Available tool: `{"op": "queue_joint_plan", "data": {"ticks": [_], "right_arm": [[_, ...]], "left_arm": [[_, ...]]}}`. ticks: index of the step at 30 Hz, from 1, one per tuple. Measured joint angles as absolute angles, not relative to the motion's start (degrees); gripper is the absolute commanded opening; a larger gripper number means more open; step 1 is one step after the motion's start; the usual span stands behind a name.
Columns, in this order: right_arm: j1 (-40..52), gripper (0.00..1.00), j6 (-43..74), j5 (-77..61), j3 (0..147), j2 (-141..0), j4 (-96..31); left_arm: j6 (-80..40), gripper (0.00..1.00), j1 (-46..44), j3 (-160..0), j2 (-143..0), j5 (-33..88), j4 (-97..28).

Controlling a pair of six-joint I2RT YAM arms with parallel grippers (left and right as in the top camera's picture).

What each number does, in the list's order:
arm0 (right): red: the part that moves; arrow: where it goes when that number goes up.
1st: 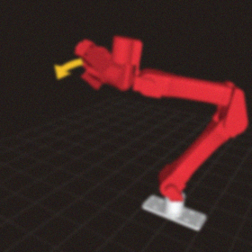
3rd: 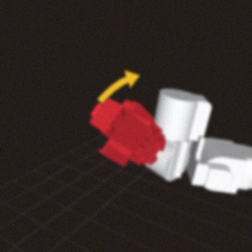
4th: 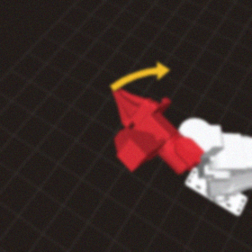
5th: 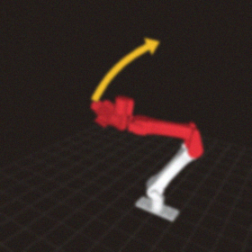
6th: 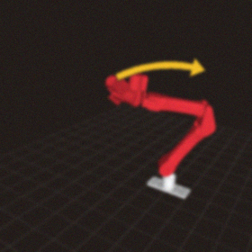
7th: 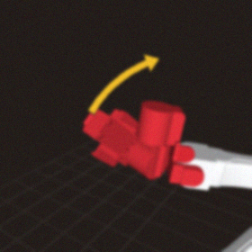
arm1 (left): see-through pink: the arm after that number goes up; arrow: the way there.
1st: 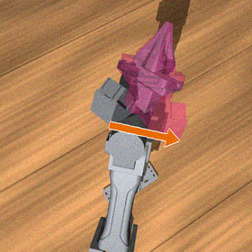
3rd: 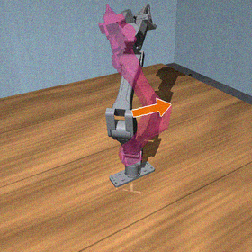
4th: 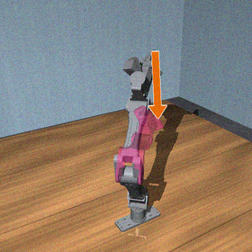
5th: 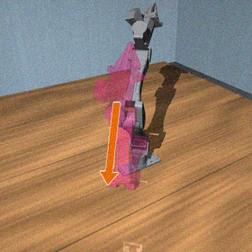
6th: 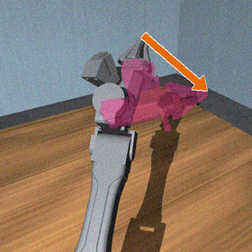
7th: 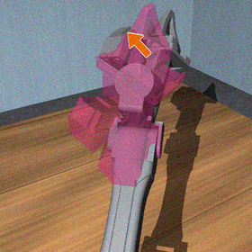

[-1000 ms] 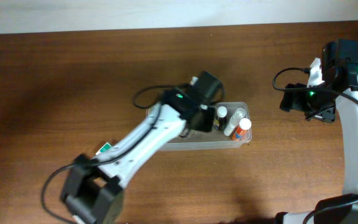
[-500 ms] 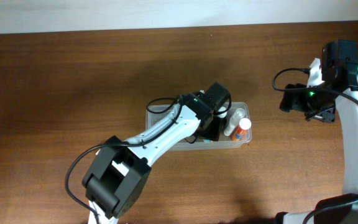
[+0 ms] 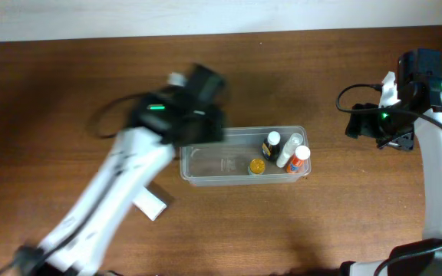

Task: Pack container
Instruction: 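Grasp the white-green medicine box with the left gripper and lay it in the container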

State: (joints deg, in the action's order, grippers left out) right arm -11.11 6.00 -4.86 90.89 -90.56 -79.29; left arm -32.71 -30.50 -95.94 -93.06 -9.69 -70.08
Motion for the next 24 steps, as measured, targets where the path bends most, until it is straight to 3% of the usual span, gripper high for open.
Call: {"op": "queue_joint_plan", "data": {"ticks": [4,9,16,24], "right_arm": [[-11.1,0.84,6.0,-4.9,90.9,-90.5,-79.3],[-11.1,0.84,6.0,-4.9,90.9,-90.6,-79.3],[-11.1,0.84,6.0,-4.9,90.8,-90.6,-79.3],[-11.1,0.84,6.0,-4.9,90.7,-90.6,-79.1]], "left_arm": [[-40.8,1.00,-20.2,-96.5,-87.5,-11.9,-78.9],[-49.1,0.99,-10.8,-90.6,-86.8,-11.7,-79.1],[-53.2,1.00,-4.4,-69.8,-87.2,-4.6,-65.0],[-54.0,0.99,-3.4,-51.7,-87.7,0.6,-52.7]]}}
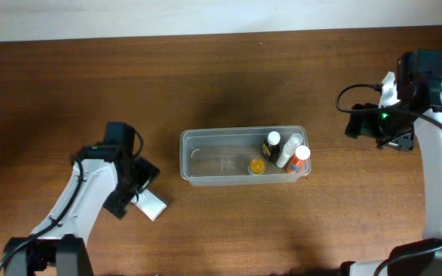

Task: Pack container
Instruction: 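Grasp the white-green medicine box with the left gripper and lay it in the container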

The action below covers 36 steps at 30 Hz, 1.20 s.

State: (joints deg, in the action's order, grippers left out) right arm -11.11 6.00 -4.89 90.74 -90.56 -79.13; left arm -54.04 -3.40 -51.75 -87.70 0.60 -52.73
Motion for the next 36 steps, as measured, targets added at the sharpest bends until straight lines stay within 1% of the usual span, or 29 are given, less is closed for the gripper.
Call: {"op": "queue_joint_plan", "data": {"ticks": [11,17,18,20,22,23,28,31,36], "right_arm": [[-11.1,0.84,6.0,-4.9,90.7,-90.6,-79.1],[-11.1,0.84,6.0,-4.9,90.7,-90.6,-79.1],[-11.1,0.84,6.0,-4.9,90.7,-90.6,-79.1],[-11.1,0.84,6.0,-4.9,90.7,-90.6,-79.2],[-11.1,0.84,6.0,-4.9,90.7,-90.6,-79.2],[-11.1,0.84,6.0,-4.9,90.7,-90.5,-79.3],[-11.1,0.85,6.0,-4.9,90.7,-90.6,-79.3],[-11.1,0.85,6.0,-4.9,90.7,-90.6,-79.3],[-11.1,0.84,6.0,-4.9,90.7,-90.6,-79.3]], "left_arm": [[-54.0,0.99,-3.4,-46.2,-87.7,2.0,-45.5],[-54.0,0.99,-3.4,-45.1,-88.3,2.0,-44.9],[-54.0,0.97,-3.4,-45.1,-88.8,2.0,-44.7],[-54.0,0.89,-3.4,-45.1,-90.1,2.0,-44.6],[-54.0,0.71,-3.4,-45.1,-91.1,2.1,-44.6],[-54.2,0.65,-3.4,-45.1,-91.4,2.2,-44.6],[-54.1,0.44,-3.4,-45.1,-91.6,2.4,-44.5],[-53.4,0.33,-3.4,-45.3,-91.5,2.4,-44.8],[-49.4,0.28,-3.4,-49.1,-91.4,2.6,-46.0]]}}
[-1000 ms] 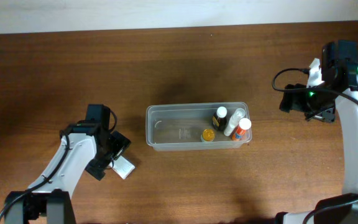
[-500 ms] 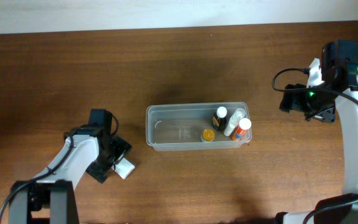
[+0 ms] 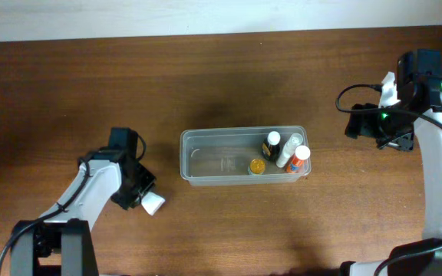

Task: Pack container
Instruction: 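Grasp the white-green medicine box with the left gripper and lay it in the container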

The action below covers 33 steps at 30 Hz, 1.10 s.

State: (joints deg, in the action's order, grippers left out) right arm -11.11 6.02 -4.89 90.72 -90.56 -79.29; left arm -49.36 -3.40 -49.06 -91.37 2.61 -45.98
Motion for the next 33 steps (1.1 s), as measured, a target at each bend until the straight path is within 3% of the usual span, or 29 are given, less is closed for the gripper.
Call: {"op": "queue_joint_plan", "data": {"ticks": [7,14,17,21,25,33], "right_arm": [[-11.1,0.85,6.0,-4.9,90.7,-90.6,-79.3],[-11.1,0.85,6.0,-4.9,90.7,-90.6,-79.3],[-11.1,0.85,6.0,-4.9,90.7,-90.6,-79.3],[-11.1,0.85,6.0,-4.9,90.7,-90.6,-79.3],[-11.1,0.85,6.0,-4.9,90.7,-90.6,-79.2],[-11.1,0.85,6.0,-4.9,90.7,-90.6,-79.2]], "left_arm": [[-44.7,0.28,-4.4,-61.8,-87.5,2.6,-51.0],[-38.6,0.29,-14.3,-68.2,-80.0,2.4,-45.1],[-26.0,0.33,-20.0,-68.7,-79.3,2.4,-41.1],[3.9,0.36,-26.8,-68.7,-79.5,2.6,-44.4],[23.0,0.37,-28.9,-68.7,-81.3,2.6,-43.1],[37.8,0.41,-31.8,-68.7,-89.3,3.7,-38.2]]}}
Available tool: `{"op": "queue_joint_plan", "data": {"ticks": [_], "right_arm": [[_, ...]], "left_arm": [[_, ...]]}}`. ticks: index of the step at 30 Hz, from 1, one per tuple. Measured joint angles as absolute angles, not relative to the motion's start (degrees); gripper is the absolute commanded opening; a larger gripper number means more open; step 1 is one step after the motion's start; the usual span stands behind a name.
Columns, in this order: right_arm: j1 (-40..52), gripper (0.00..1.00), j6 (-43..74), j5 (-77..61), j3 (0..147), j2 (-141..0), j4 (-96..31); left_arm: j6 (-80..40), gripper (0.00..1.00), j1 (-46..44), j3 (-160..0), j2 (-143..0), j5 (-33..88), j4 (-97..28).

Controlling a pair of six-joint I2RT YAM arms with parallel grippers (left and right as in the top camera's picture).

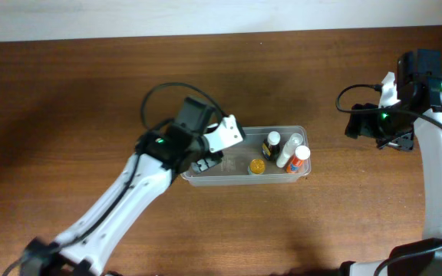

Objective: Pack container

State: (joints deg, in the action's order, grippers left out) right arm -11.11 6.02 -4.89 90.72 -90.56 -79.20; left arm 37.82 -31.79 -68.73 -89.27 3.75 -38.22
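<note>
A clear plastic container (pixel 240 180) lies at the table's middle. Its right end holds a dark bottle with a white cap (pixel 272 143), a white bottle with an orange cap (pixel 298 156) and a small yellow-capped item (pixel 257 165). My left gripper (pixel 212 147) hangs over the container's left end, shut on a white tube (pixel 229 130) that slants across the far rim. My right gripper (pixel 387 88) sits far right, away from the container; its fingers cannot be made out.
The right arm's black cable (pixel 351 100) loops over the table to the right of the container. The table's far edge meets a pale wall (pixel 206 15) at the top.
My left gripper was down on the white tube on the table, left of the container. Now it is over the container's left end with the tube in it. The right arm is unchanged.
First my left arm was over the container's left end, the white tube lying on the table at the front left. Then my left gripper stood beside the tube, then on it. Now it holds the tube over the container.
</note>
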Motion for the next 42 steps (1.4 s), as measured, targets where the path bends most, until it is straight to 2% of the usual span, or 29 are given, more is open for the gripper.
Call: {"op": "queue_joint_plan", "data": {"ticks": [4,6,7,14,21,25,29,32,37,42], "right_arm": [[-11.1,0.85,6.0,-4.9,90.7,-90.6,-79.2],[-11.1,0.85,6.0,-4.9,90.7,-90.6,-79.2],[-11.1,0.85,6.0,-4.9,90.7,-90.6,-79.2],[-11.1,0.85,6.0,-4.9,90.7,-90.6,-79.2],[-11.1,0.85,5.5,-5.1,90.7,-90.5,-79.2],[-10.3,0.86,4.3,-5.5,90.7,-90.6,-77.1],[-7.9,0.95,2.6,-5.7,90.7,-90.5,-73.1],[-5.3,0.96,0.9,-6.0,90.7,-90.6,-69.7],[-2.8,0.96,-0.3,-6.2,90.7,-90.5,-69.2],[-2.5,0.96,0.9,-6.1,88.7,-87.5,-67.8]], "left_arm": [[39.8,0.51,-33.4,-68.7,-95.9,4.1,-37.3],[40.4,0.61,-34.0,-68.7,-98.5,4.1,-37.3],[40.6,0.99,-34.4,-68.7,-99.6,4.1,-37.3],[38.7,0.99,-35.0,-70.5,-100.5,4.6,-38.6],[29.2,0.99,-33.4,-75.7,-88.8,-0.1,-39.3],[15.6,0.99,-25.9,-76.9,-80.9,-5.3,-41.9],[3.3,0.99,-15.9,-76.9,-80.6,-6.9,-44.4],[-3.0,0.99,-9.4,-76.9,-81.2,-7.6,-44.9],[-7.2,0.99,-4.3,-76.9,-81.3,-6.0,-48.0],[-8.0,0.99,-3.4,-75.6,-79.2,-4.6,-49.5]]}}
